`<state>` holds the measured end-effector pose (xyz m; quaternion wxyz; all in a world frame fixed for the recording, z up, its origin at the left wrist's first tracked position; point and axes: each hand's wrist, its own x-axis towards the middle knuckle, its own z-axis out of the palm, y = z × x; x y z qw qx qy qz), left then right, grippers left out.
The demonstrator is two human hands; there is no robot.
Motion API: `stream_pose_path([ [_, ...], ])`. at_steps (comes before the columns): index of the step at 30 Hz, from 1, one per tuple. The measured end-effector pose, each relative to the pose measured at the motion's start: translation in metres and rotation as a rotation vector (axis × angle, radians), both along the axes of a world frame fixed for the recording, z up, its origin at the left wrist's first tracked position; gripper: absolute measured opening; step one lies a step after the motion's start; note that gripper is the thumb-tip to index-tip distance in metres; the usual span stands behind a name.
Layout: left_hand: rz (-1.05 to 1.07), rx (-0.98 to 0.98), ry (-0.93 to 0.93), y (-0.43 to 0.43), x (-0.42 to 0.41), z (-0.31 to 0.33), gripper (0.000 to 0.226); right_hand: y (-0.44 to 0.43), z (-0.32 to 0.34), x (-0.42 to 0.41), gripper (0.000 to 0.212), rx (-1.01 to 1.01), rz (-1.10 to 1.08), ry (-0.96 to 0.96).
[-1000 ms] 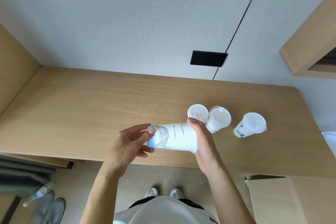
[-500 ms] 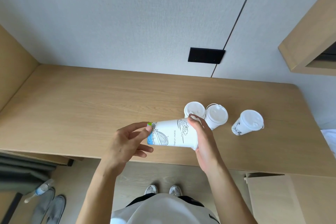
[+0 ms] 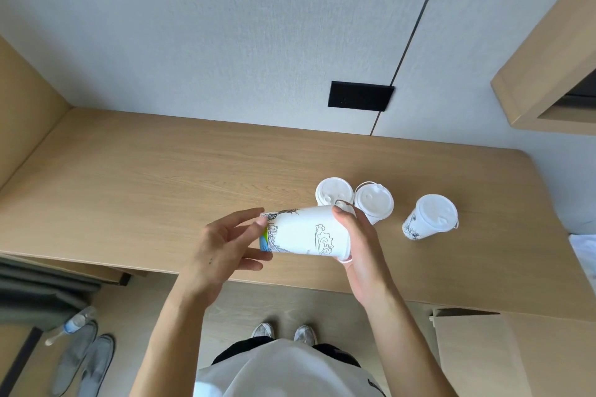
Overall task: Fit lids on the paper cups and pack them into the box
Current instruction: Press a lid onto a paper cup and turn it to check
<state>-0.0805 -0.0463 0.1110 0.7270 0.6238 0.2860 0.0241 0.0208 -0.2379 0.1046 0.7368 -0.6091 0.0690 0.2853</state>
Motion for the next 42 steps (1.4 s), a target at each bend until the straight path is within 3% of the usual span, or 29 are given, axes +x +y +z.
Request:
stream_pose_path([
  [5,0.030,-0.005,-0.016,-0.014,-0.001,-0.003,0.036,-0.011,0.000,0.004,0.031,0.032,0.004,0.023],
  [8,0.048,-0.007,0.022,-0.022,0.000,-0.001,0.034,-0.012,-0.003,0.007,0.035,0.057,0.004,0.027],
  [12,0.022,-0.048,-0.015,-0.017,-0.001,-0.002,0.048,-0.012,-0.006,0.010,0.042,0.062,-0.016,0.022],
  [16,0.037,-0.020,0.026,-0.014,0.006,0.002,0.033,-0.005,-0.005,0.012,0.059,0.069,-0.036,0.015],
  [20,0.006,-0.048,-0.002,0.000,0.010,0.003,0.050,0.006,-0.003,0.014,0.062,0.063,-0.062,0.015],
  [23,-0.009,-0.024,0.021,0.012,0.013,0.006,0.047,0.016,-0.003,0.016,0.071,0.053,-0.067,0.016],
  [31,-0.041,-0.019,0.023,0.042,0.010,0.010,0.047,0.048,-0.001,0.015,0.055,0.045,-0.058,-0.014],
  [37,0.004,-0.034,-0.039,0.064,0.007,0.008,0.034,0.073,-0.008,0.008,0.068,-0.010,-0.097,0.009],
  [42,0.020,0.018,-0.060,0.075,0.006,0.007,0.041,0.090,-0.015,0.006,0.047,-0.026,-0.120,0.031],
])
